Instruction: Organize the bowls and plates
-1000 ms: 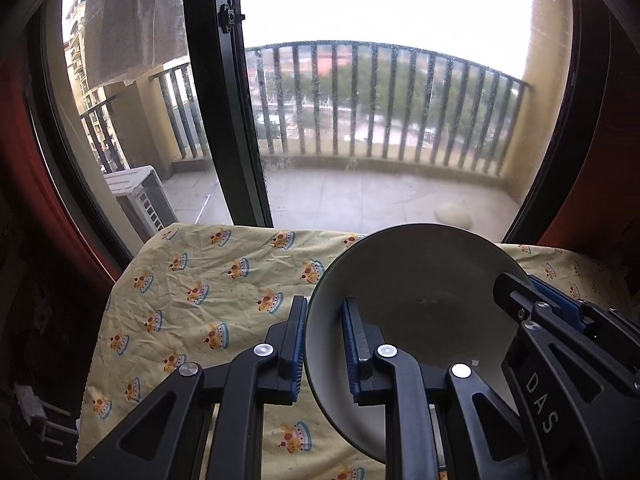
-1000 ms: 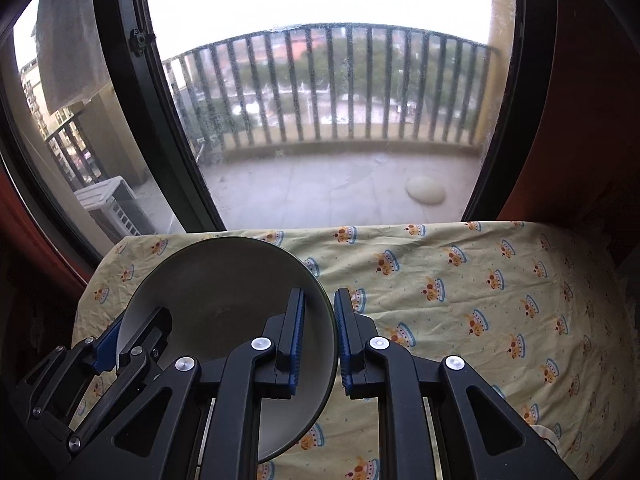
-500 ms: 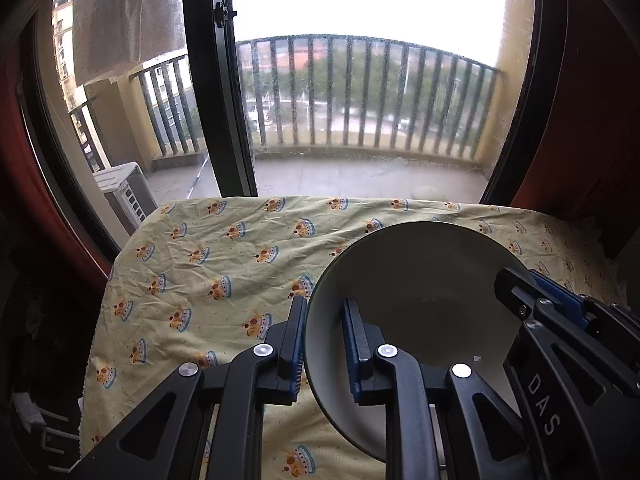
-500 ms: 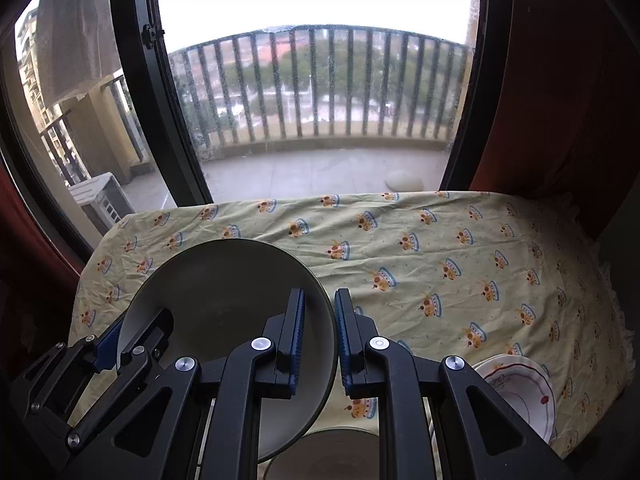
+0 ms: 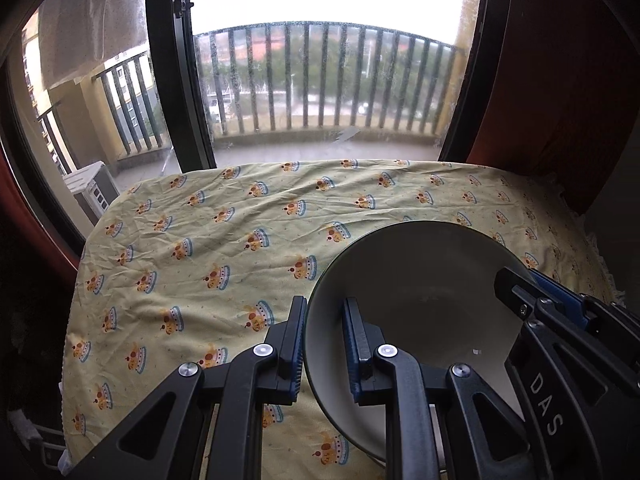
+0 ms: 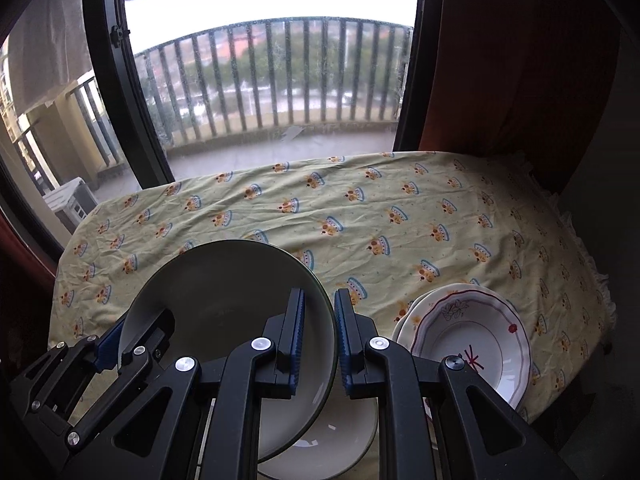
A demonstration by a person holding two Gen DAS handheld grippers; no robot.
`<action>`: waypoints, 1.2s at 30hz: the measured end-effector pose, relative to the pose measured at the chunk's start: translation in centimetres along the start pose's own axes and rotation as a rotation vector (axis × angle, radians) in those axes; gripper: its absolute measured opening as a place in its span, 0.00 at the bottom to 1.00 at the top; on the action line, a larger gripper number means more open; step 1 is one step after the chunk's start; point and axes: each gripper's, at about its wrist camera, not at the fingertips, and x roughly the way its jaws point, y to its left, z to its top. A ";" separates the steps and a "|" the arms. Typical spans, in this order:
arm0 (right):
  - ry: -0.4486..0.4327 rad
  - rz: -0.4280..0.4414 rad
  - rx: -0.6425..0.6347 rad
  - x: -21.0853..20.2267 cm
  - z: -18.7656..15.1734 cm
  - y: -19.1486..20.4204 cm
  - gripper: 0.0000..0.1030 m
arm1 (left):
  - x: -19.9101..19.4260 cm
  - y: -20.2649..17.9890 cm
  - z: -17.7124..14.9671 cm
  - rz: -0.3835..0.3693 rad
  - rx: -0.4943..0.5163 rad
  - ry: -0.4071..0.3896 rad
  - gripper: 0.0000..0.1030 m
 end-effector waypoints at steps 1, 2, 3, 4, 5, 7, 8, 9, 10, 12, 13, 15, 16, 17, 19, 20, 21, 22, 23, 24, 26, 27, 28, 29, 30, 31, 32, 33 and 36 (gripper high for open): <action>0.004 -0.001 0.003 0.0 -0.3 -0.2 0.18 | 0.0 -0.2 -0.3 0.000 0.001 0.006 0.15; 0.009 -0.001 0.006 0.0 -0.6 -0.4 0.18 | 0.0 -0.5 -0.5 0.000 0.001 0.012 0.15; 0.015 0.000 0.009 0.0 -1.0 -0.7 0.18 | 0.2 -0.7 -0.7 -0.001 0.001 0.018 0.15; 0.021 0.000 0.011 0.1 -1.3 -1.0 0.18 | 0.2 -0.9 -0.9 0.000 0.000 0.025 0.15; 0.026 0.002 0.010 0.2 -1.6 -1.2 0.18 | 0.3 -1.1 -1.2 0.001 -0.002 0.032 0.15; 0.038 0.007 0.006 0.4 -2.2 -1.7 0.18 | 0.6 -1.4 -1.7 0.004 -0.008 0.050 0.15; 0.045 0.011 0.005 0.6 -2.4 -1.9 0.18 | 0.7 -1.7 -2.0 0.006 -0.009 0.057 0.15; 0.053 0.013 0.001 0.7 -2.7 -2.2 0.18 | 0.9 -1.9 -2.2 0.009 -0.006 0.064 0.15; 0.061 0.013 -0.005 0.9 -2.9 -2.3 0.18 | 1.1 -2.1 -2.6 0.013 -0.006 0.074 0.15; 0.082 0.020 -0.011 1.4 -3.4 -2.7 0.18 | 1.6 -2.4 -3.1 0.017 -0.011 0.093 0.15; 0.094 0.026 -0.012 1.7 -3.7 -2.9 0.18 | 1.8 -2.5 -3.3 0.022 -0.019 0.103 0.16; 0.116 0.037 -0.015 2.3 -4.1 -3.2 0.18 | 2.1 -2.7 -3.8 0.030 -0.030 0.120 0.15; 0.124 0.040 -0.020 2.5 -4.4 -3.3 0.18 | 2.3 -2.8 -4.1 0.035 -0.036 0.130 0.15; 0.134 0.045 -0.026 2.7 -4.5 -3.4 0.18 | 2.5 -2.8 -4.3 0.040 -0.040 0.138 0.16; 0.153 0.056 -0.036 3.2 -4.9 -3.5 0.18 | 2.9 -2.9 -4.7 0.051 -0.048 0.155 0.16; 0.162 0.062 -0.040 3.4 -5.1 -3.5 0.18 | 3.0 -2.9 -4.9 0.055 -0.052 0.160 0.16; 0.170 0.067 -0.042 3.7 -5.2 -3.6 0.18 | 3.3 -2.9 -5.0 0.060 -0.055 0.167 0.16; 0.177 0.071 -0.045 3.9 -5.3 -3.7 0.18 | 3.4 -2.9 -5.1 0.064 -0.061 0.173 0.16; 0.184 0.076 -0.049 4.1 -5.4 -3.7 0.18 | 3.6 -3.0 -5.2 0.066 -0.065 0.178 0.16; 0.189 0.079 -0.052 4.2 -5.4 -3.7 0.18 | 3.8 -3.0 -5.3 0.069 -0.069 0.184 0.16; 0.199 0.085 -0.062 4.6 -5.6 -3.8 0.18 | 4.0 -3.0 -5.5 0.076 -0.076 0.193 0.16; 0.204 0.088 -0.067 4.8 -5.6 -3.7 0.18 | 4.2 -3.0 -5.6 0.081 -0.080 0.197 0.17; 0.208 0.092 -0.074 4.9 -5.6 -3.7 0.18 | 4.4 -2.9 -5.6 0.084 -0.084 0.202 0.17; 0.211 0.095 -0.082 5.0 -5.6 -3.6 0.18 | 4.5 -2.8 -5.7 0.084 -0.089 0.206 0.17; 0.213 0.095 -0.089 5.2 -5.6 -3.5 0.18 | 4.7 -2.8 -5.7 0.082 -0.097 0.213 0.17; 0.210 0.093 -0.101 5.3 -5.6 -3.4 0.18 | 4.8 -2.7 -5.8 0.082 -0.104 0.217 0.17; 0.210 0.091 -0.109 5.4 -5.6 -3.3 0.18 | 4.8 -2.7 -5.8 0.083 -0.105 0.214 0.17; 0.206 0.090 -0.116 5.4 -5.6 -3.3 0.18 | 4.9 -2.7 -5.7 0.086 -0.103 0.212 0.17; 0.200 0.088 -0.129 5.6 -5.4 -3.2 0.18 | 5.0 -2.8 -5.7 0.091 -0.103 0.209 0.17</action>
